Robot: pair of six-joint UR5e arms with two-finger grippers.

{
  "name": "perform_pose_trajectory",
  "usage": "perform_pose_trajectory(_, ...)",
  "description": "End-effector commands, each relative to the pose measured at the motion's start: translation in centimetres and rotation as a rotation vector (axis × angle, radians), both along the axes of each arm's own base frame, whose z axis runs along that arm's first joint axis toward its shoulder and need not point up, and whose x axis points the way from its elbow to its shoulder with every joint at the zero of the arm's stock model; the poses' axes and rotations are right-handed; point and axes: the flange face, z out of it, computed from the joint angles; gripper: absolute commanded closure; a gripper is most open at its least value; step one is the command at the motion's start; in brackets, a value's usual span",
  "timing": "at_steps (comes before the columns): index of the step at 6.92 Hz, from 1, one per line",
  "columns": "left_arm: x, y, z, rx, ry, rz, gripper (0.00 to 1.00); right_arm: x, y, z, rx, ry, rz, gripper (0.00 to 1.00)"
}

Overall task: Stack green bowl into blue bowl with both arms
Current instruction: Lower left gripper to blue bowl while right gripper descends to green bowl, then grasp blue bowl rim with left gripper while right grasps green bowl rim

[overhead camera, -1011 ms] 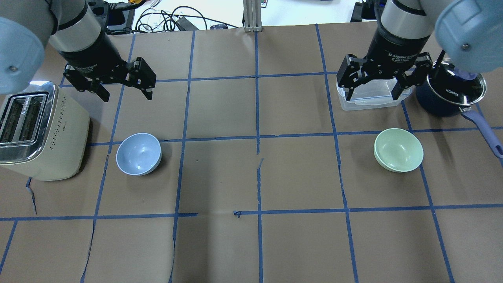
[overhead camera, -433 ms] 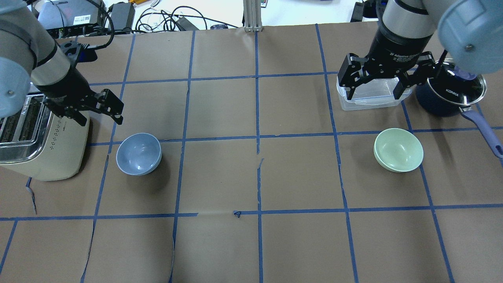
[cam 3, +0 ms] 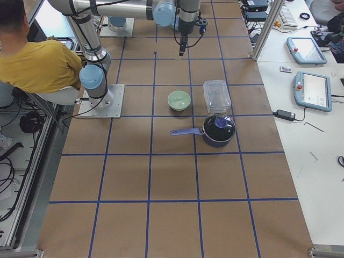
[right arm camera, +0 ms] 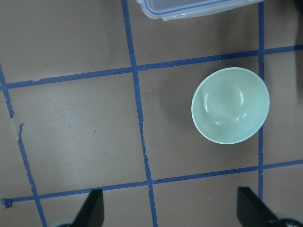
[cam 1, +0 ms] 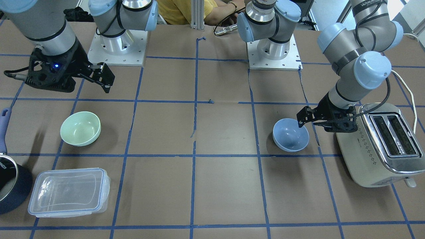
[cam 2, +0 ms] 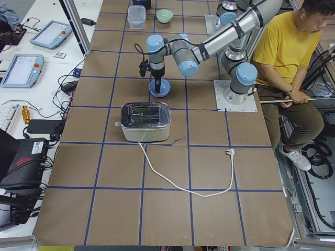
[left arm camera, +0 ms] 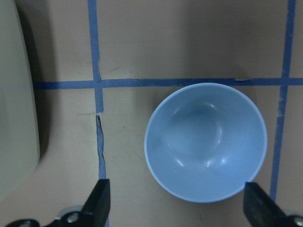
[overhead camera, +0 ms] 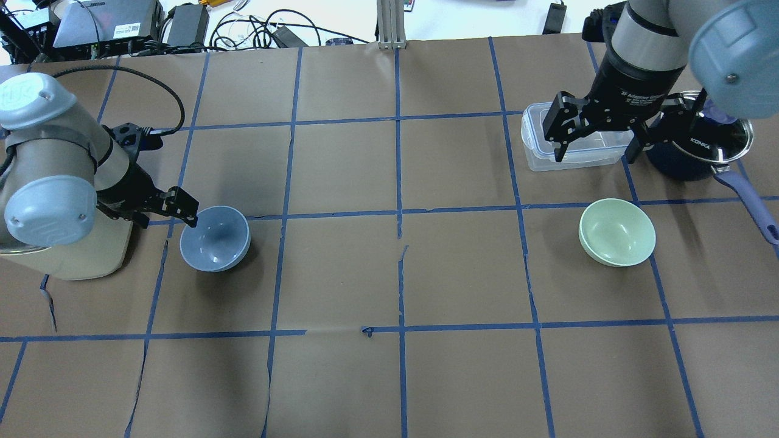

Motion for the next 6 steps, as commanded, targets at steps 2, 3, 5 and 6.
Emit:
perform_pose_trajectory(2,1.7,0.1,-6.0,0.048,0.083,-0.004,0.41,-3.4,-3.4,-9.3,0.021,0.004,-0.058,0.00)
perform_pose_trajectory(3,1.6,0.0,-7.2,0.069,0.096,-0.009,0.76,-3.7,-3.7,-12.9,-0.003,0.020,-0.055,0.00)
perform_pose_trajectory(5,1.5,-0.3,-6.8,0.059,0.105,-0.008,1.00,-3.9,-2.6,-19.9,-0.051,0.062,-0.046,0.00)
perform_pose_trajectory(6,0.1,-0.3,-4.8,0.022,0.134,-0.015,1.00,-4.7,-2.8,-22.8,-0.045,0.096,-0.023,0.00)
